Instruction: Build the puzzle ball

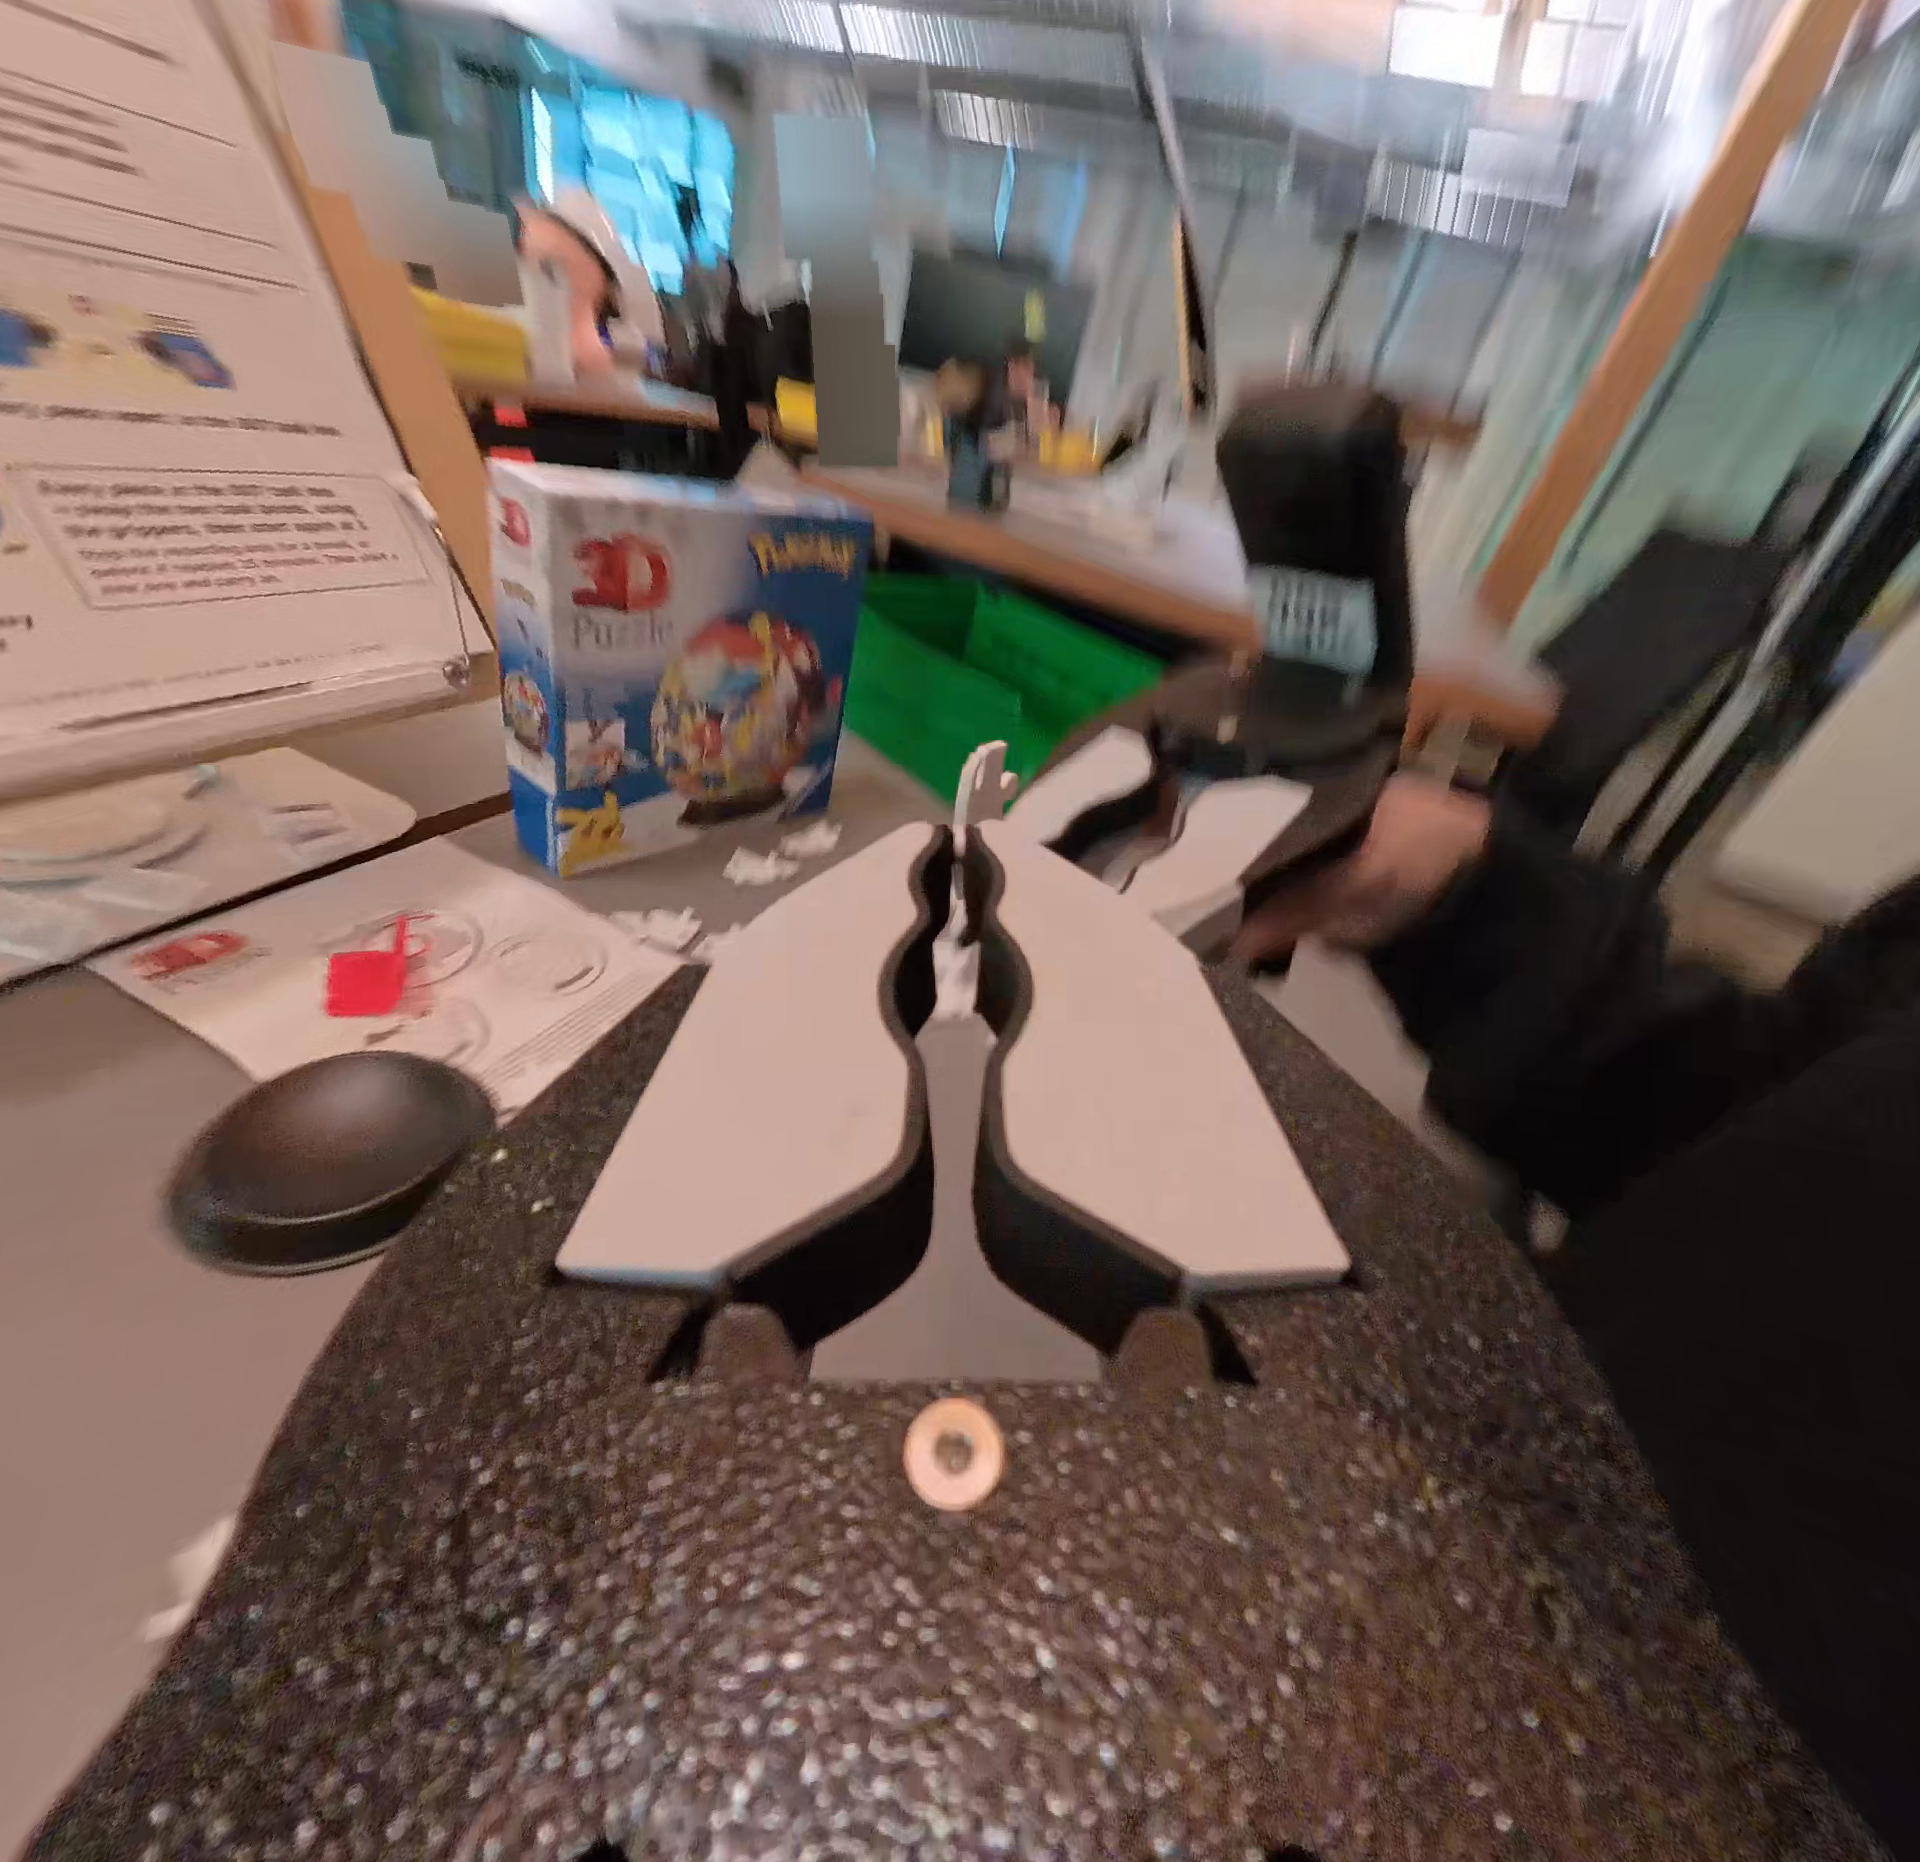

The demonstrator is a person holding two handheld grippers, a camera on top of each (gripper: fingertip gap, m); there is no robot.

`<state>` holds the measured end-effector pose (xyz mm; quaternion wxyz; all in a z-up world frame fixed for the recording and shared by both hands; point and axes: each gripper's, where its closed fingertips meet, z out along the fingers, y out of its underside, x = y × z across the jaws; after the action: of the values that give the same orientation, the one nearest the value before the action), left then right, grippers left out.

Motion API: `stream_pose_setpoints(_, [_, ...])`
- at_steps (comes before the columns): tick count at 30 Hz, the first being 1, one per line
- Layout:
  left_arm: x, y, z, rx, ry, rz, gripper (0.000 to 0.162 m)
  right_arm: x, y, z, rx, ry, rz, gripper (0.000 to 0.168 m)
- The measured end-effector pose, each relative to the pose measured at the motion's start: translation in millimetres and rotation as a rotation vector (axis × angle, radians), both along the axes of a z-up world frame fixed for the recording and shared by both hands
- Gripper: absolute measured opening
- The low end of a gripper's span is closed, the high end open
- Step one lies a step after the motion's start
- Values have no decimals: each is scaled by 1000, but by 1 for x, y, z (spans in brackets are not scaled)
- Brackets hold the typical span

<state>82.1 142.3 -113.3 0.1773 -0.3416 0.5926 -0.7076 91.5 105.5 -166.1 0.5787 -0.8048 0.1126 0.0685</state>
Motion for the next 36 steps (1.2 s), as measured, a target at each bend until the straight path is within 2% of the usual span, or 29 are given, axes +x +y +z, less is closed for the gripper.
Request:
stream_pose_setpoints(3, [7, 14, 5, -352, 30, 76, 1, 2, 17, 22, 216, 169, -20, 26])
stream_pose_setpoints(5, [11, 17, -3, -477, 61, 115, 1, 2, 27, 27, 272, 229, -10, 28])
stream_pose_setpoints(8, [10, 9, -10, -528, 57, 129, 1, 4, 37, 34, 316, 241, -14, 30])
stream_pose_setpoints(11, [10, 4, -10, -523, 38, 146, 1, 8, 37, 48, 394, 253, -13, 4])
stream_pose_setpoints(15, [12, 2, -11, -515, 46, 142, 1, 10, 35, 47, 357, 232, 22, 3])
stream_pose_setpoints(18, [13, -2, -16, -494, 72, 111, 1, 12, 33, 45, 294, 226, 83, 2])
stream_pose_setpoints(20, [14, -4, -25, -405, 86, 100, 2, 18, 32, 38, 198, 230, 120, 2])
stream_pose_setpoints(21, [14, -3, -30, -340, 92, 110, 8, 25, 32, 30, 127, 212, 120, 2])
stream_pose_setpoints(24, [17, 14, -50, -109, 107, 207, 29, 45, 30, -6, -155, 149, 196, 2])
stream_pose_setpoints(27, [14, 36, -65, 58, 119, 293, 28, 62, 42, -42, -358, 145, 267, 2])
stream_pose_setpoints(32, [1, 47, -88, 109, 221, 286, 26, 69, 66, -81, -541, 240, 376, 2])
stream_pose_setpoints(34, [-4, 48, -95, 95, 250, 272, 26, 78, 70, -101, -645, 214, 374, 2])
stream_pose_setpoints(36, [-9, 47, -102, 101, 273, 254, 26, 78, 77, -108, -667, 223, 393, 2])
